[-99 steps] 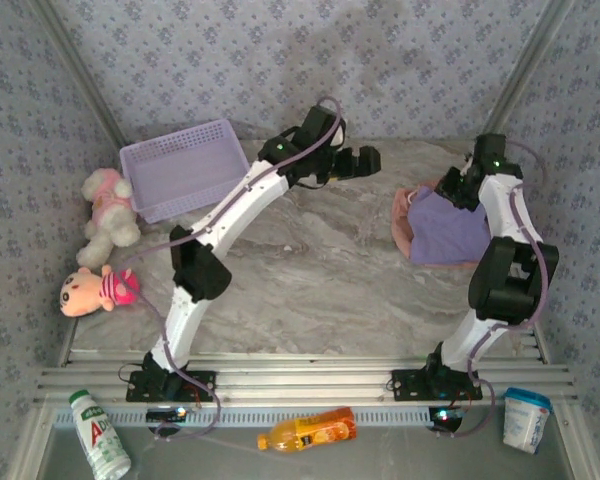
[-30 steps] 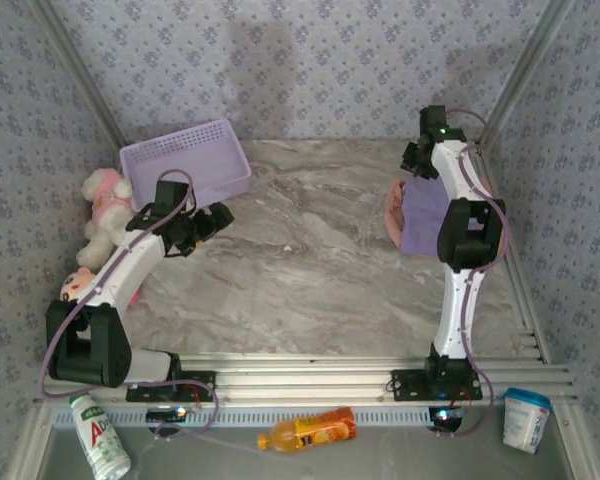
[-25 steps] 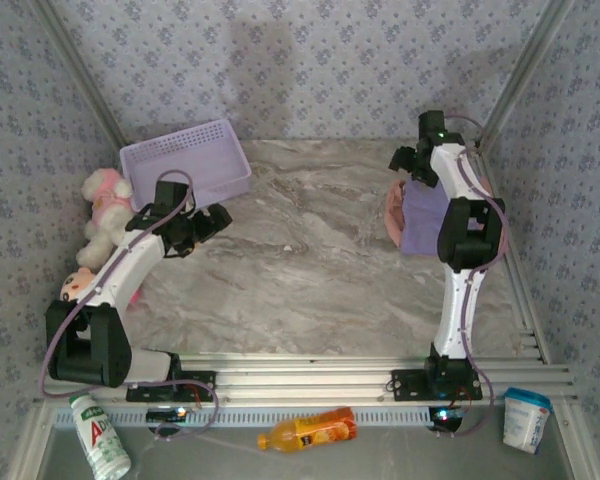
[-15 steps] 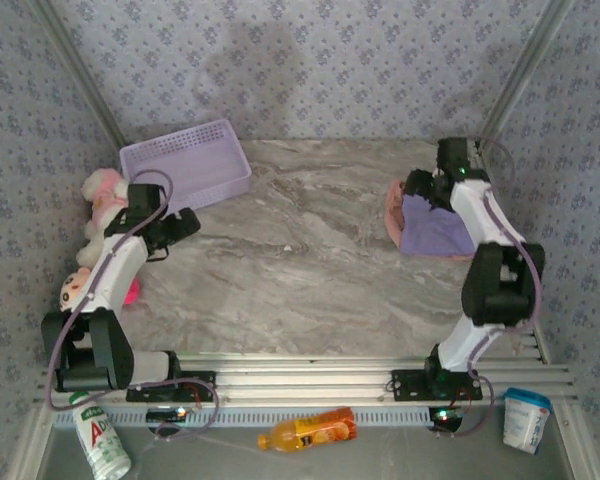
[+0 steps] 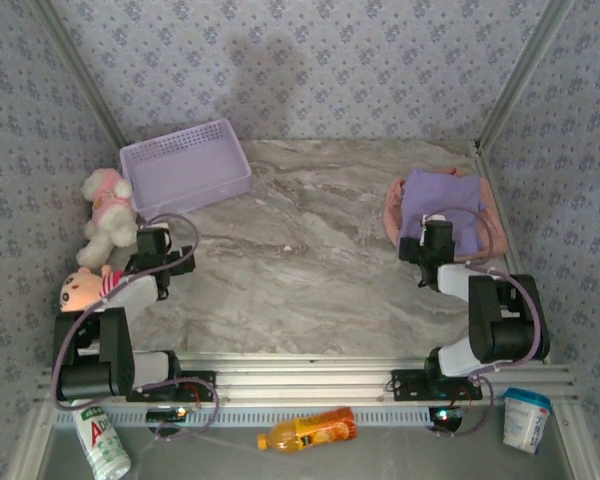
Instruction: Fold and stack the mixed laundry pile
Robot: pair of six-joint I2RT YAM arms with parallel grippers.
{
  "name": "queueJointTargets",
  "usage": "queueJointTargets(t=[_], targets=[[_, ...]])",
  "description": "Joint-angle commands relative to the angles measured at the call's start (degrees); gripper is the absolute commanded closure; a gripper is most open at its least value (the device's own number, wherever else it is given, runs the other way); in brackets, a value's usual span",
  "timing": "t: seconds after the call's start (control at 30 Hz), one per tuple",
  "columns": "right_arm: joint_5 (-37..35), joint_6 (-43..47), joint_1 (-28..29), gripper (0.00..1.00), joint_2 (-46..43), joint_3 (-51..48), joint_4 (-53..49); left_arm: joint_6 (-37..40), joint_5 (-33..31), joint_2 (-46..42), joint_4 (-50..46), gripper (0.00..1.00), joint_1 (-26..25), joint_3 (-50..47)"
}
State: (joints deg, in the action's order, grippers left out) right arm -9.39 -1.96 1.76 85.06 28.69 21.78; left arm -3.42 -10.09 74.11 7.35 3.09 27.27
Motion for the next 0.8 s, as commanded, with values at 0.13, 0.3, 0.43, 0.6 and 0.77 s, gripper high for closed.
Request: queueJointTargets(t=[0.13, 0.3, 0.43, 0.6, 0.77], targets=[[7.3, 1.0, -4.9, 0.00, 3.8, -9.4, 33.8, -0.7, 4.8, 7.3, 21.0, 0.00, 1.3, 2.3], [4.1, 2.1, -3.5, 0.00, 2.4, -7.2, 26.8, 0.7, 8.6, 12.2, 30.8, 0.01, -0.9, 0.6], [3.5, 2.4, -3.1, 0.00, 2.4, -7.2, 27.0, 1.3, 7.7, 12.5, 34.1, 0.00, -1.6, -1.2], [3.9, 2.9, -2.9, 0.00, 2.6, -7.2, 27.2, 1.9, 7.0, 13.9, 39.4, 0.00, -2.2, -3.5], [4.4, 2.7, -3.1, 0.00, 2.7, -6.9, 26.8, 2.0, 7.1, 13.8, 39.0, 0.00, -2.3, -3.5]])
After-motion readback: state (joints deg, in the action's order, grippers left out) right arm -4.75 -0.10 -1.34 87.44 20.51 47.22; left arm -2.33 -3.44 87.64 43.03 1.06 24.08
